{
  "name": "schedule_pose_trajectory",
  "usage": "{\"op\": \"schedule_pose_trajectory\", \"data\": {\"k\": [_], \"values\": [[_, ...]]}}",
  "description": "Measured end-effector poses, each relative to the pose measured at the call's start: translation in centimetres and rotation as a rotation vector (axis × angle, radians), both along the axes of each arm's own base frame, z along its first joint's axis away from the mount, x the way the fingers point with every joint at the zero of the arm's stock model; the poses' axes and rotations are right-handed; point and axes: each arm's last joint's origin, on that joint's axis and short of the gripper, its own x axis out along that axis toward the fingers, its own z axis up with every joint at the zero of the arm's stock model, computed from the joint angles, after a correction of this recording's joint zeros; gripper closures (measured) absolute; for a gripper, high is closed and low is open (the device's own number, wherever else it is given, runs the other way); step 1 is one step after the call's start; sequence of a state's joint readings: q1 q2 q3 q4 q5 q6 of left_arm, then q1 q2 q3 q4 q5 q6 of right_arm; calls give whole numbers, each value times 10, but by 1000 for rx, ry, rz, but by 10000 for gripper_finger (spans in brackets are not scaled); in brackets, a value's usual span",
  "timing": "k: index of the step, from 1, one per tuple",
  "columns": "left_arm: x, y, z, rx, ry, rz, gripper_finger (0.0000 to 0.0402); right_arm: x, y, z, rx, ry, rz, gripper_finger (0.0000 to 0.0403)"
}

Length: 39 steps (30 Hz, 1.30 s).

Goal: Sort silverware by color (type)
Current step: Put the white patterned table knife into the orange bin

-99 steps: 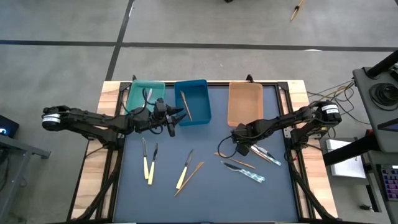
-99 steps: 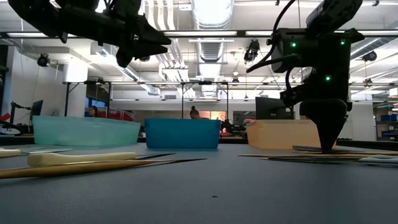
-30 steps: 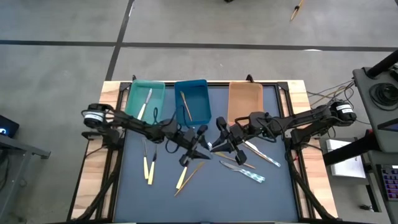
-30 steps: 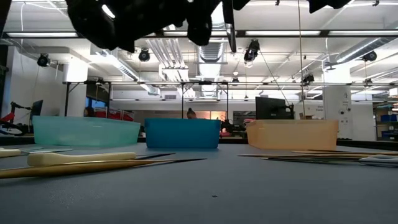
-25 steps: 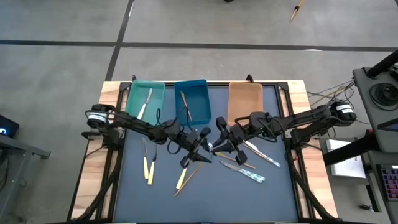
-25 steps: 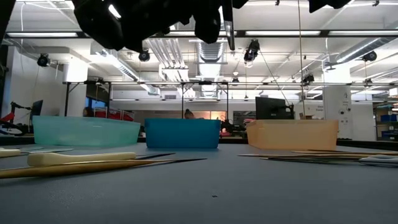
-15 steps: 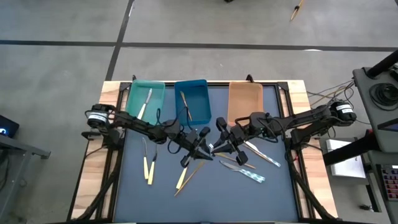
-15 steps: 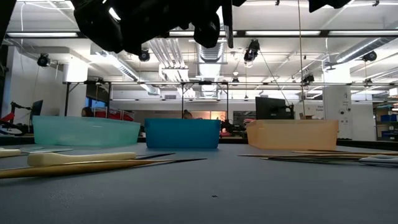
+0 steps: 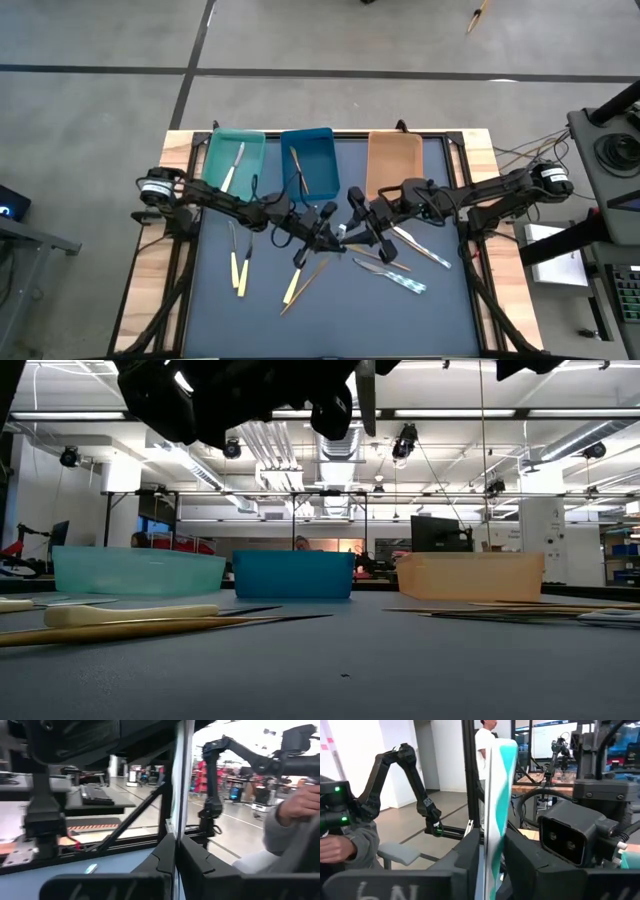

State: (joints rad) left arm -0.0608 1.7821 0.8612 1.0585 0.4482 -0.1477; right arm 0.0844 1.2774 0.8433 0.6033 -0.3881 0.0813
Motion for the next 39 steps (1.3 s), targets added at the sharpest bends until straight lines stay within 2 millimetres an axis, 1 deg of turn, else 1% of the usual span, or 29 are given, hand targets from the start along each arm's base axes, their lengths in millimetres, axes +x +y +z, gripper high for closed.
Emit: {"op": "schedule_pose_trajectory", "data": {"k": [3,6,10,13,16,18,20,21,29,31,35,39], "values": [[-2,1,2,5,20,37,401,0,-2,0,19,13,-7,293],[-8,4,5,36,43,96,401,-1,-4,-1,25,48,-17,274],[-22,8,10,89,77,245,401,-5,-7,0,24,78,-69,259],[-36,11,14,116,97,354,401,-8,-9,2,5,86,-158,257],[-48,12,16,131,109,428,401,-10,-11,2,-16,92,-237,280],[-54,12,16,142,102,451,401,-9,-12,2,-29,98,-264,314],[-58,11,17,150,97,454,401,-9,-13,1,-54,92,-294,359],[-60,11,18,154,93,457,401,-9,-14,1,-63,90,-296,373],[-62,13,20,162,92,504,401,-9,-15,0,-69,108,-353,376],[-62,13,20,162,92,506,394,-9,-15,0,-73,111,-355,376],[-64,13,21,167,107,508,360,-10,-15,-1,-74,122,-353,376],[-69,14,26,189,103,516,305,-11,-15,2,-79,178,-365,376]]}}
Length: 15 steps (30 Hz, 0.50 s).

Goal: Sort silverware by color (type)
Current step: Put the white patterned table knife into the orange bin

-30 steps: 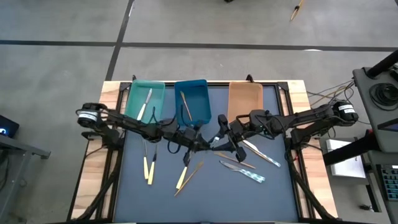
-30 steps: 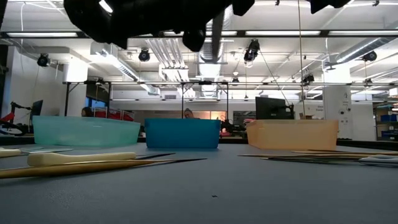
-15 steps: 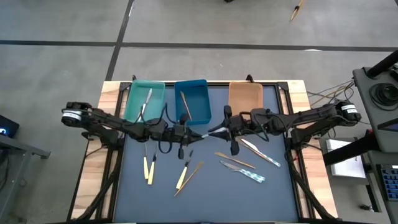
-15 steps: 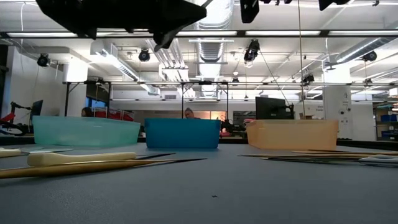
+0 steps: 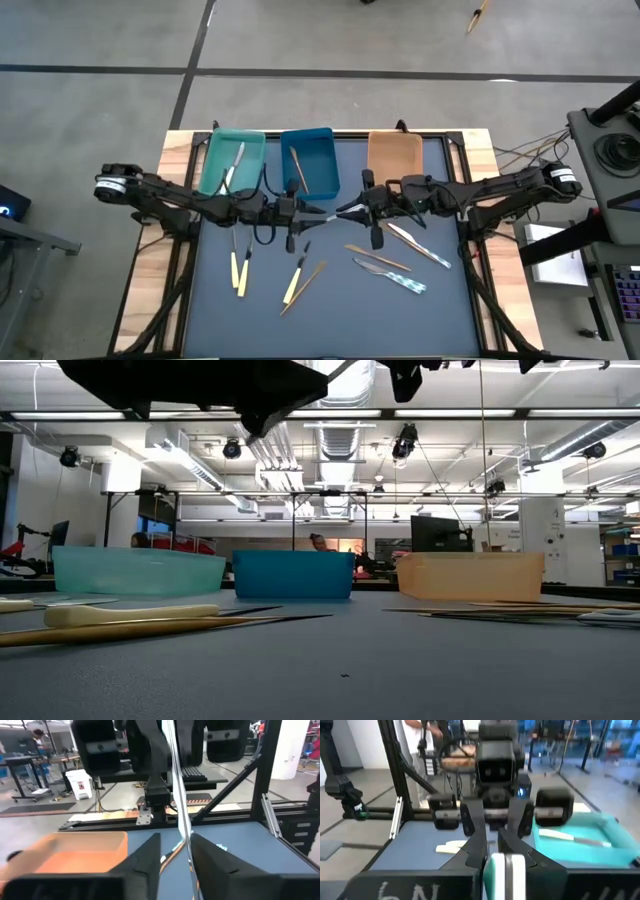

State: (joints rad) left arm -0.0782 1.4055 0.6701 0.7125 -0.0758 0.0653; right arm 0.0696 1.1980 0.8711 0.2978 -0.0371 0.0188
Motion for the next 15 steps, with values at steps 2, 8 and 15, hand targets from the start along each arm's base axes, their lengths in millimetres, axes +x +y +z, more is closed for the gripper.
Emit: {"op": "schedule_pose_trajectory", "data": {"k": [2,8,15], "values": [[-4,1,6,19,-4,6,276,1,-1,3,-9,61,-31,376],[-23,6,20,112,46,108,208,3,-3,20,-53,221,-98,376],[-50,9,40,189,42,146,187,-12,-12,39,-164,479,-318,376]]}}
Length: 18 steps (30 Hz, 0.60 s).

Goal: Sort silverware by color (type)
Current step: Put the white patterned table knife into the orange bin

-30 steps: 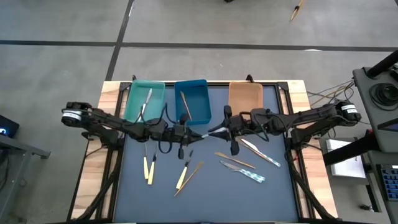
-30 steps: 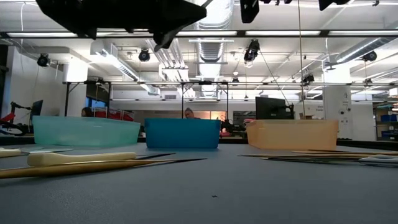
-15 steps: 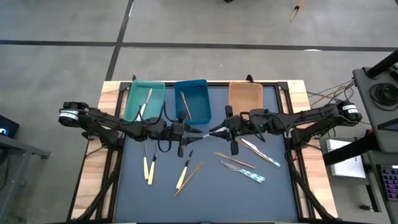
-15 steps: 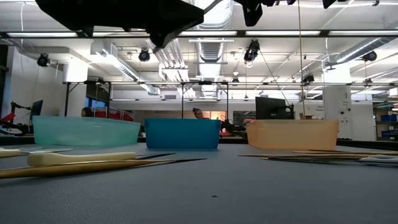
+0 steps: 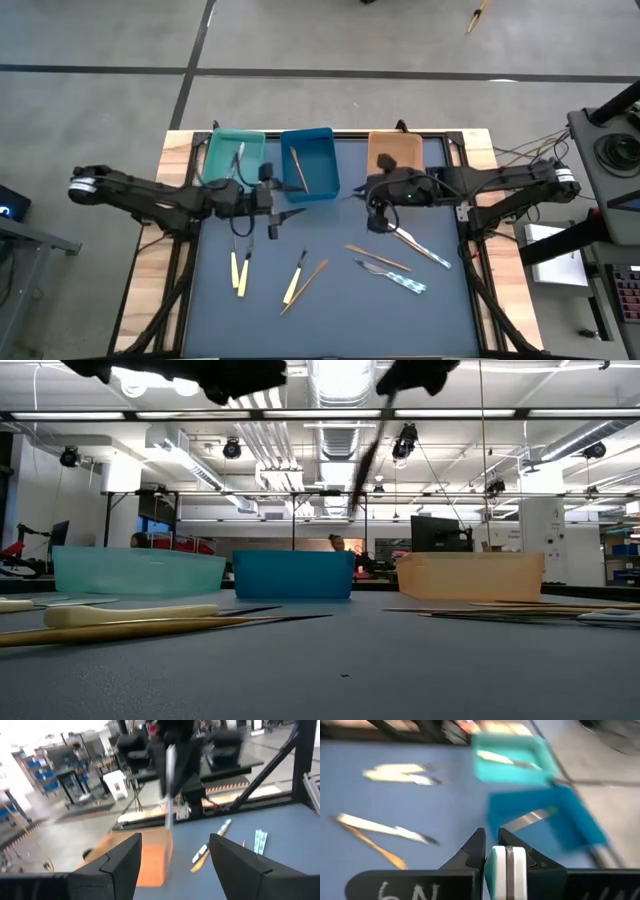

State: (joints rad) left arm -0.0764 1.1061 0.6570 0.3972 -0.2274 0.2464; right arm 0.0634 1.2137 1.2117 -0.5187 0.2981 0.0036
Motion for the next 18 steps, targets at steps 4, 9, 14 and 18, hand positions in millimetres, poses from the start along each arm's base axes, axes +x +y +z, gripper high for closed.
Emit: {"op": "schedule_pose_trajectory", "data": {"k": [4,9,14,18], "values": [[-15,1,5,38,-53,-20,187,-8,-13,8,-21,87,-86,376],[-31,0,8,65,-143,-63,187,-14,-36,12,-30,136,-162,376],[-43,1,9,85,-199,-57,187,-21,-59,14,-79,197,-203,376],[-49,2,11,89,-221,-54,187,-27,-76,15,-110,250,-232,376]]}}
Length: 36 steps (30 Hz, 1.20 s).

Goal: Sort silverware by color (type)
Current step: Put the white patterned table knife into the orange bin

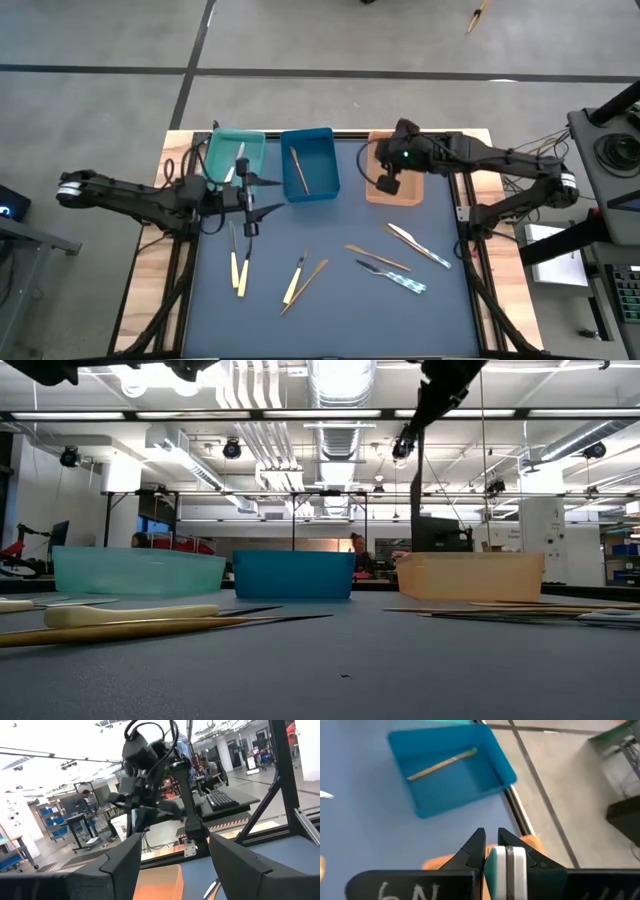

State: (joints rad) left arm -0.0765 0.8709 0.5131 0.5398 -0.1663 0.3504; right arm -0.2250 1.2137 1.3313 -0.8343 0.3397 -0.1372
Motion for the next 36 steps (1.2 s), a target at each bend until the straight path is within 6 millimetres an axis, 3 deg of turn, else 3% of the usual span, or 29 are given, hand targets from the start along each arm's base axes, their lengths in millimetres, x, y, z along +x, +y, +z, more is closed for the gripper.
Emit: {"op": "schedule_pose_trajectory", "data": {"k": [6,12,17,24,36], "values": [[-5,1,-2,-28,-6,2,187,-6,-19,-9,24,40,-5,376],[-5,1,-10,-52,17,-2,187,-6,-21,-27,20,80,-8,376],[-8,1,-4,-24,-13,4,187,-7,-23,-48,-79,116,-40,376],[-17,2,0,-37,-24,2,187,-16,-21,-80,-203,22,14,376],[-20,2,0,-17,-30,8,187,-43,-21,-131,-336,-117,-145,376]]}}
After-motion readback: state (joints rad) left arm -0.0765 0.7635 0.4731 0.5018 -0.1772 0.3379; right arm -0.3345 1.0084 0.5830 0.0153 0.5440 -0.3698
